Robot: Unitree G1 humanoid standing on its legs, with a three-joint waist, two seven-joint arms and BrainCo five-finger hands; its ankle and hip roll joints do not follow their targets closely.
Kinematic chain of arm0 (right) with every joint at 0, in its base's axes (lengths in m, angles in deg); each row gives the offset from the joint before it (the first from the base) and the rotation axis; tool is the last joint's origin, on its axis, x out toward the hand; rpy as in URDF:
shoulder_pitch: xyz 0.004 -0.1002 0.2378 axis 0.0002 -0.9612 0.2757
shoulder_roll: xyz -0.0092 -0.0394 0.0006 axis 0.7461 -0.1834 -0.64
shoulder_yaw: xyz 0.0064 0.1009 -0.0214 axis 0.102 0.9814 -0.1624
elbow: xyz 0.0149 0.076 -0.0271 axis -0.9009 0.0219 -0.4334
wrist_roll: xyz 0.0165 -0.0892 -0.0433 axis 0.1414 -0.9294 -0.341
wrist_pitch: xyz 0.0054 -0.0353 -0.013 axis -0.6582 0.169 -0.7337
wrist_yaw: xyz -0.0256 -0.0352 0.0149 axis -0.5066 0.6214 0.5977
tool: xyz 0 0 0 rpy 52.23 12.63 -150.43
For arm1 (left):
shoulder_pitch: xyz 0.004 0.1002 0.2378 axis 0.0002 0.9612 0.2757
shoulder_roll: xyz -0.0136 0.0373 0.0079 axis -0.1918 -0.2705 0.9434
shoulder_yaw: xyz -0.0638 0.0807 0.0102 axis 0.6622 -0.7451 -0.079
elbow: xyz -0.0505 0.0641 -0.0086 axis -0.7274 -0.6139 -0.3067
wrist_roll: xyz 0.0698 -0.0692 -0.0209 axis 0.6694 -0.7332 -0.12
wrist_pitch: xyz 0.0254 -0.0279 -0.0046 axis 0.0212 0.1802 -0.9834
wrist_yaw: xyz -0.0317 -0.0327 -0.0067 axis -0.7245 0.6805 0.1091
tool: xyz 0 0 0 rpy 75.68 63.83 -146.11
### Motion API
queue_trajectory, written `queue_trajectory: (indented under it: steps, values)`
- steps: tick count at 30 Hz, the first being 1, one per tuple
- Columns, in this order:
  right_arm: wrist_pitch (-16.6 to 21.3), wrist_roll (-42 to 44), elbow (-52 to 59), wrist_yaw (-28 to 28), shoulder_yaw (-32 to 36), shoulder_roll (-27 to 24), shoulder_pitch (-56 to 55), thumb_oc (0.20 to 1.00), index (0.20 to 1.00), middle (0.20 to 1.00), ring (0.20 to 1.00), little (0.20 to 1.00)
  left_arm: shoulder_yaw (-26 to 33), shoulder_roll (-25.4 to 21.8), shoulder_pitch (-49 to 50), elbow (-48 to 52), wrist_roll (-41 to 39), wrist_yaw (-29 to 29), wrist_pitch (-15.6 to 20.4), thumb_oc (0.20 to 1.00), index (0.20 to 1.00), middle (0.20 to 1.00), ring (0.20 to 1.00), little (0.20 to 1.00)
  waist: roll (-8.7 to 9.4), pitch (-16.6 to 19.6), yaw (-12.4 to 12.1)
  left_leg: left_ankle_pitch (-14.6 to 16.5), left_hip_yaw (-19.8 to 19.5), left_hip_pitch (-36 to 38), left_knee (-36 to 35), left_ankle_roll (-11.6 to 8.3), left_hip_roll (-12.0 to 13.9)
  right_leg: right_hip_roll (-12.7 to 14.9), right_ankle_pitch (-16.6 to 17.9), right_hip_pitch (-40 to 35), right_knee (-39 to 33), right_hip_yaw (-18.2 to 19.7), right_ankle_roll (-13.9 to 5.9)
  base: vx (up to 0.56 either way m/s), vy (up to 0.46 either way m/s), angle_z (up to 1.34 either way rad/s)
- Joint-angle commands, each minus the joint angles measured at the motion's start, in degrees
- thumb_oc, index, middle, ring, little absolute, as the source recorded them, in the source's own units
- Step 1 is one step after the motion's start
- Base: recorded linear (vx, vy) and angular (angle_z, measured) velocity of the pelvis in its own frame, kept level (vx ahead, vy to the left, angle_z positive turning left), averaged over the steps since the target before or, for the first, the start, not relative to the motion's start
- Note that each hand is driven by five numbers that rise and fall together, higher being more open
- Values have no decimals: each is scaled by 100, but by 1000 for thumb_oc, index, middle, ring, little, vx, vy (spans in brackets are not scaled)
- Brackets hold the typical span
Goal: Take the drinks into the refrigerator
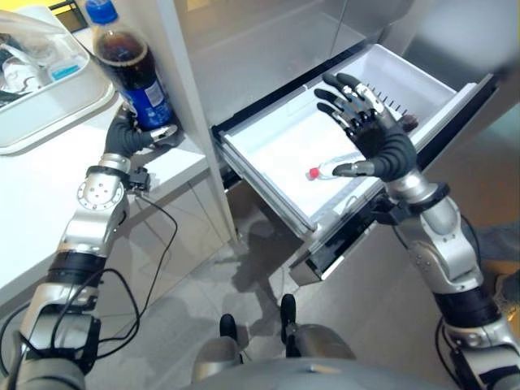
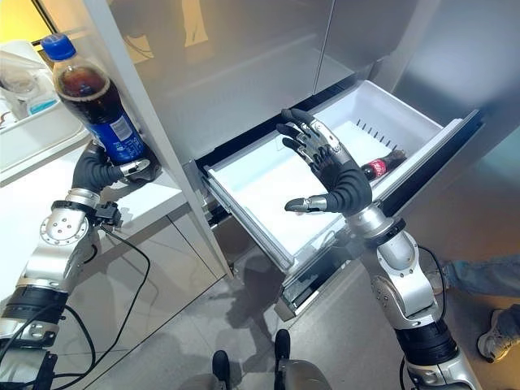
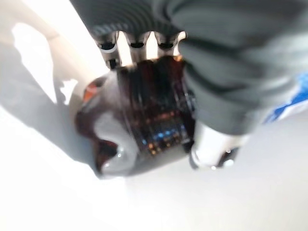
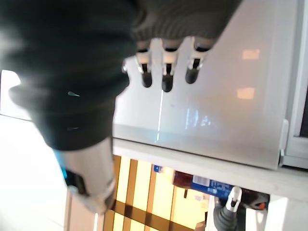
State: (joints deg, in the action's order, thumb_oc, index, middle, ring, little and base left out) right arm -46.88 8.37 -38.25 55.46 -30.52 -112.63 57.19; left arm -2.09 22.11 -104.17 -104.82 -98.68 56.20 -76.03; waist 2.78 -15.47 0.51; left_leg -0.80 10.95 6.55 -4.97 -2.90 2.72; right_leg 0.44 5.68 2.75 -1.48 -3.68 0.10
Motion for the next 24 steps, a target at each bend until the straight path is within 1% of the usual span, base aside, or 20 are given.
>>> queue_trajectory:
  steps: [1, 10, 14, 15, 17, 20, 22, 24]
  values:
    - [140, 205, 586, 65, 138, 155, 4, 1000, 1000, 1000, 1000, 1000, -311, 27, -844, -131, 350, -82, 202, 200, 200, 200, 200, 200, -80, 119, 65, 498, -211, 275, 100, 96, 6, 184, -738, 69, 1047, -42, -569, 0, 0, 0]
    - [100, 188, 575, 116, 93, 158, 29, 1000, 1000, 1000, 1000, 1000, -252, 208, -705, -52, 208, -79, 235, 200, 200, 200, 200, 200, -86, 182, 44, 476, -227, 312, 77, 101, -11, 193, -707, 2, 1011, -51, -560, 0, 0, 0]
    - [103, 179, 536, 111, 69, 146, 27, 1000, 1000, 1000, 1000, 1000, -131, 370, -467, 148, -169, -108, 336, 200, 200, 200, 200, 200, -85, 207, 30, 468, -243, 327, 62, 98, -17, 202, -690, -39, 970, -63, -549, 0, 0, 0]
    - [101, 150, 503, 108, 96, 122, 7, 1000, 1000, 1000, 1000, 1000, 0, 455, -213, 358, -454, -158, 399, 200, 200, 200, 200, 200, -85, 222, 3, 459, -254, 331, 58, 100, -24, 209, -678, -63, 953, -74, -541, 0, 0, 0]
    - [100, 137, 501, 110, 96, 112, 3, 1000, 1000, 1000, 1000, 1000, 36, 474, -121, 432, -533, -198, 400, 200, 200, 200, 200, 200, -91, 228, 2, 458, -257, 336, 56, 101, -23, 212, -673, -68, 948, -77, -538, 0, 0, 0]
    - [90, 74, 431, 103, 116, 101, -13, 1000, 1000, 1000, 1000, 1000, 181, 567, 218, 710, -895, -313, 438, 200, 200, 200, 200, 200, -96, 264, -28, 455, -268, 350, 48, 100, -35, 229, -656, -114, 927, -91, -532, 0, 0, 0]
    - [88, 20, 359, 75, 138, 79, -43, 1000, 1000, 1000, 1000, 1000, 319, 638, 525, 965, -1154, -399, 462, 200, 200, 200, 200, 200, -103, 303, -49, 450, -285, 372, 40, 102, -38, 242, -644, -159, 895, -100, -530, 0, 0, 0]
    - [82, -106, 270, 34, 212, 40, -79, 1000, 1000, 1000, 1000, 1000, 458, 619, 769, 1256, -1232, -465, 513, 200, 200, 200, 200, 200, -110, 342, -77, 452, -301, 388, 29, 103, -48, 253, -634, -198, 877, -109, -527, 0, 0, 0]
